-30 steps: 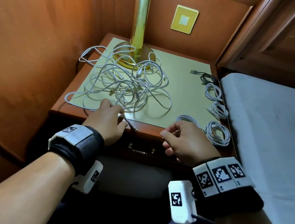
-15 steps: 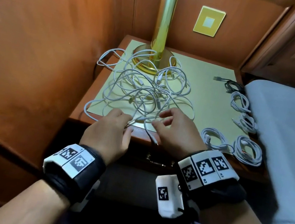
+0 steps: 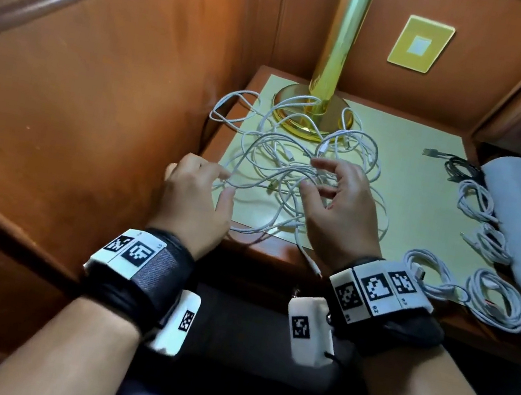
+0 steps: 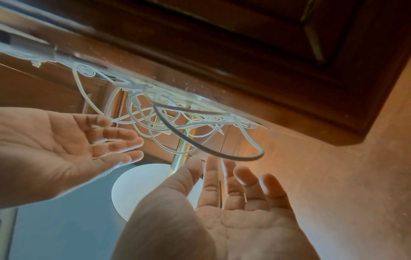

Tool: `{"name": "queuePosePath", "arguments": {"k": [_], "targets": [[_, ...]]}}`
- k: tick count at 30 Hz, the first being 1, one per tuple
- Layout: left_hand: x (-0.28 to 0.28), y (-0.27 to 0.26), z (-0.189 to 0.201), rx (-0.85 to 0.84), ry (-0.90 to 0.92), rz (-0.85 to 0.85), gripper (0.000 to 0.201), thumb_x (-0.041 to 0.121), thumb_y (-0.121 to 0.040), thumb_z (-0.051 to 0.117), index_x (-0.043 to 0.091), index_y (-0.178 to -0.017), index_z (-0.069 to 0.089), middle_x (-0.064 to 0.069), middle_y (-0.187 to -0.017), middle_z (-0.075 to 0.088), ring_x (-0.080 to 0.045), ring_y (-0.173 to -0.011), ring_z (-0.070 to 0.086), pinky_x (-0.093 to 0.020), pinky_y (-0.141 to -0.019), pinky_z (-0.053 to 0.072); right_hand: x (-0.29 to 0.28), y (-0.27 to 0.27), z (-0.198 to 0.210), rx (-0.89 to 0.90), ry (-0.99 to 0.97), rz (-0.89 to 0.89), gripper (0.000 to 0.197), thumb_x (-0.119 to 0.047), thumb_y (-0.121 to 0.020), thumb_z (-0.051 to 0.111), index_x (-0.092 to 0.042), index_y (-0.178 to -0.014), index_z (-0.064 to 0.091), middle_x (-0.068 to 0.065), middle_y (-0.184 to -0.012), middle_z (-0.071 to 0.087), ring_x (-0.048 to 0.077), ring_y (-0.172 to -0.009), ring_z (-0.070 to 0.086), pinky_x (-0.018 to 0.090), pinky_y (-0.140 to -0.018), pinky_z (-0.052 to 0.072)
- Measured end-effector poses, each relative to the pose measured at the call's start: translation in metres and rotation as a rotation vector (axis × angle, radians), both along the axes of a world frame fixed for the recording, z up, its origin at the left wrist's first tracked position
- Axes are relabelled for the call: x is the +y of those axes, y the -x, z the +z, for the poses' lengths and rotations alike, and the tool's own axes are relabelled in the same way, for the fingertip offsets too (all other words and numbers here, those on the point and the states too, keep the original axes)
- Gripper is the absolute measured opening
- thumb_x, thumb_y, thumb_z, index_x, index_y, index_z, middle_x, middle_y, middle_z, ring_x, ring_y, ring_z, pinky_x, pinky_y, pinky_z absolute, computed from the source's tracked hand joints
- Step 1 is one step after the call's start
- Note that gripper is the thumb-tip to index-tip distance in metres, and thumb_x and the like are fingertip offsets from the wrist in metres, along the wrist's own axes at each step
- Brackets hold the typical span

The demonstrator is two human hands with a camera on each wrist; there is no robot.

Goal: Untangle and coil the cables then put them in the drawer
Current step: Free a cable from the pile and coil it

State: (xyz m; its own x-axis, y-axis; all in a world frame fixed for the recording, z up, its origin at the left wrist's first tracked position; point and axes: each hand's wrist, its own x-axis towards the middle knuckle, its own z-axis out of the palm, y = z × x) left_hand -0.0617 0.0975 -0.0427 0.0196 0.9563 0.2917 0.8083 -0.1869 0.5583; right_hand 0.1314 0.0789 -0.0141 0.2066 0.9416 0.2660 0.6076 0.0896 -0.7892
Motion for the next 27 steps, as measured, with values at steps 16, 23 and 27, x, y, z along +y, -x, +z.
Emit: {"name": "queuePosePath", "arguments": {"k": [16,23,27], "targets": [[-0.001,0.014,0.011,-0.259,0.437,0.189,0.037,0.023,-0.096,0.059,0.014,-0.132,0.054,-0.004,-0.110,0.066,-0.026,-0.107,0.059,-0.030,-0.087,0.042,0.012,-0.003,0.001,-0.022,-0.181,0.027,0.007,-0.028,-0.097,0.062,-0.023,-0.101,0.059,0.000,-0.098,0.055,0.004,-0.080,0.053,0.008,-0.072,0.042],[-0.005,0.014,0.008,-0.218,0.469,0.109,0.032,0.029,-0.092,0.062,0.001,-0.074,0.063,-0.008,-0.073,0.066,-0.032,-0.067,0.059,-0.030,-0.060,0.045,0.003,-0.007,0.001,0.026,-0.034,0.070,0.042,-0.027,-0.093,0.068,-0.025,-0.131,0.052,-0.002,-0.124,0.040,0.004,-0.088,0.062,0.007,-0.074,0.046],[-0.007,0.007,0.027,-0.900,0.518,0.118,0.023,0.012,-0.100,0.045,0.006,-0.079,0.053,-0.004,-0.055,0.044,-0.016,-0.032,0.033,-0.015,-0.038,0.026,-0.010,0.000,0.009,-0.095,0.029,0.245,0.052,-0.016,-0.082,0.073,-0.026,-0.130,0.054,-0.002,-0.122,0.046,0.005,-0.090,0.060,0.018,-0.081,0.049]]}}
